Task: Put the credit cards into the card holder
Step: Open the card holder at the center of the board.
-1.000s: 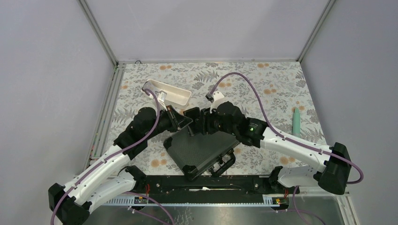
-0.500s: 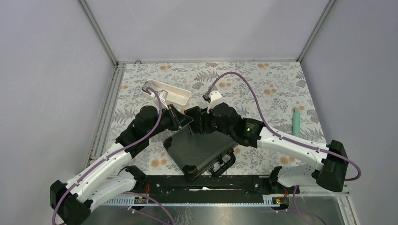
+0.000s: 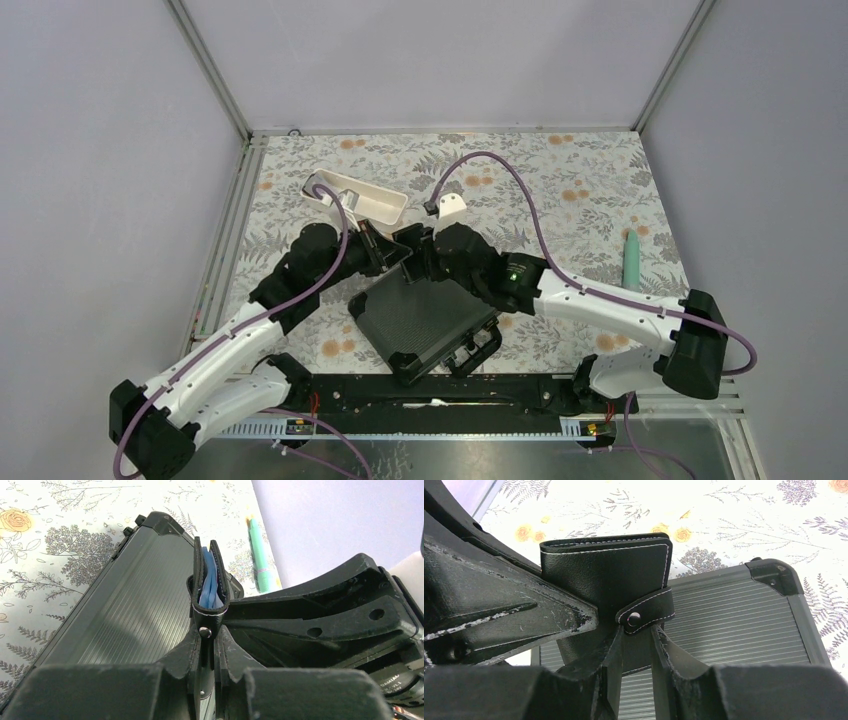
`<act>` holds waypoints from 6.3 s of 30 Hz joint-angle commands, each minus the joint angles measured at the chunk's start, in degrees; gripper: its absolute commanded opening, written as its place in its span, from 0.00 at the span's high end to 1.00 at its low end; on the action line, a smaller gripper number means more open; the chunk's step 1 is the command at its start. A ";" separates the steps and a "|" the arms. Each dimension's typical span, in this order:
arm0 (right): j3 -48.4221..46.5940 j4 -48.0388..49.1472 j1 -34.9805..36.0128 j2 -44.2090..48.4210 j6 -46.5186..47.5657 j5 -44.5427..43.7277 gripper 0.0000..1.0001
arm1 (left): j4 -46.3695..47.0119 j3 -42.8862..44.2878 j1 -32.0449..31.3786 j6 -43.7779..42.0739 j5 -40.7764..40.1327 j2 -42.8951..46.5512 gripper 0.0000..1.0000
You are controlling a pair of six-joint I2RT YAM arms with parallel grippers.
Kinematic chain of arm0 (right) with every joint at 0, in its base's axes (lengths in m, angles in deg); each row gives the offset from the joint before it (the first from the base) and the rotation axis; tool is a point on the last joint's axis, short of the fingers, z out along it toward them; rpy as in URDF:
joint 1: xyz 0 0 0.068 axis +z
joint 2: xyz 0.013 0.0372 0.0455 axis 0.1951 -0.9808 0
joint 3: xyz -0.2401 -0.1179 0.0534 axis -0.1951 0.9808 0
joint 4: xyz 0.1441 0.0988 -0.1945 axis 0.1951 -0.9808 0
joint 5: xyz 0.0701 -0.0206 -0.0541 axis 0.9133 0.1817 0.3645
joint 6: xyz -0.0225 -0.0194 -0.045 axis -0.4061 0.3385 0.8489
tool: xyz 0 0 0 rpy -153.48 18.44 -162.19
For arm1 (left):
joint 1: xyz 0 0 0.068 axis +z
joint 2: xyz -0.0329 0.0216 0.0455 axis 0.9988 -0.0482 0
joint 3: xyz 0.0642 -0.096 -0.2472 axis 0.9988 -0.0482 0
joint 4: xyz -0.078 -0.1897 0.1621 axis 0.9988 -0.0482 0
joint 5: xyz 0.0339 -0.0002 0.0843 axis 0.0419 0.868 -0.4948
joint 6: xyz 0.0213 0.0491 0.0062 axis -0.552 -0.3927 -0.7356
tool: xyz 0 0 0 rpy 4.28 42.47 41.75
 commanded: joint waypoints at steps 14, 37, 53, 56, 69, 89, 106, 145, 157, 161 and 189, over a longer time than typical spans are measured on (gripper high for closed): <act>-4.54 1.53 1.04 -4.89 0.11 -21.25 1.00 | 4.66 2.36 -1.44 2.25 7.56 -1.79 1.00; -3.16 -7.35 -3.30 -3.71 -2.58 -27.64 1.00 | -6.65 3.61 -1.42 1.37 -0.40 -2.04 1.00; 13.59 -0.69 -22.61 15.17 -5.99 29.56 0.17 | -2.85 -1.89 -0.91 3.60 5.87 -4.14 0.97; 17.06 5.11 -22.97 15.38 -7.62 37.54 0.19 | -2.90 -2.54 -0.59 3.63 6.12 -3.90 0.97; 20.40 9.41 -23.06 9.83 -7.47 38.76 0.46 | -3.67 -3.77 0.05 3.10 6.39 -3.09 0.97; 20.13 16.57 -23.11 3.82 -8.39 38.77 0.75 | -4.25 -4.23 1.01 1.33 6.38 -4.05 0.97; 22.08 14.49 -23.12 7.76 -10.96 38.42 1.00 | -22.60 8.56 0.23 -11.10 -11.32 -5.74 0.03; 23.65 7.24 -23.04 13.70 -9.09 32.44 1.00 | -33.54 16.70 -14.96 -11.32 -29.37 -15.29 0.02; 23.39 6.25 -23.11 13.21 -8.64 31.65 1.00 | -37.82 18.45 -14.65 -13.36 -36.72 -15.81 0.21; 23.33 5.66 -23.10 13.30 -8.48 31.20 1.00 | -39.19 17.64 -13.43 -13.71 -39.34 -14.09 0.21; 22.84 5.42 -23.06 11.90 -8.34 31.40 1.00 | -28.68 25.20 -13.91 -16.98 -22.64 -18.69 0.16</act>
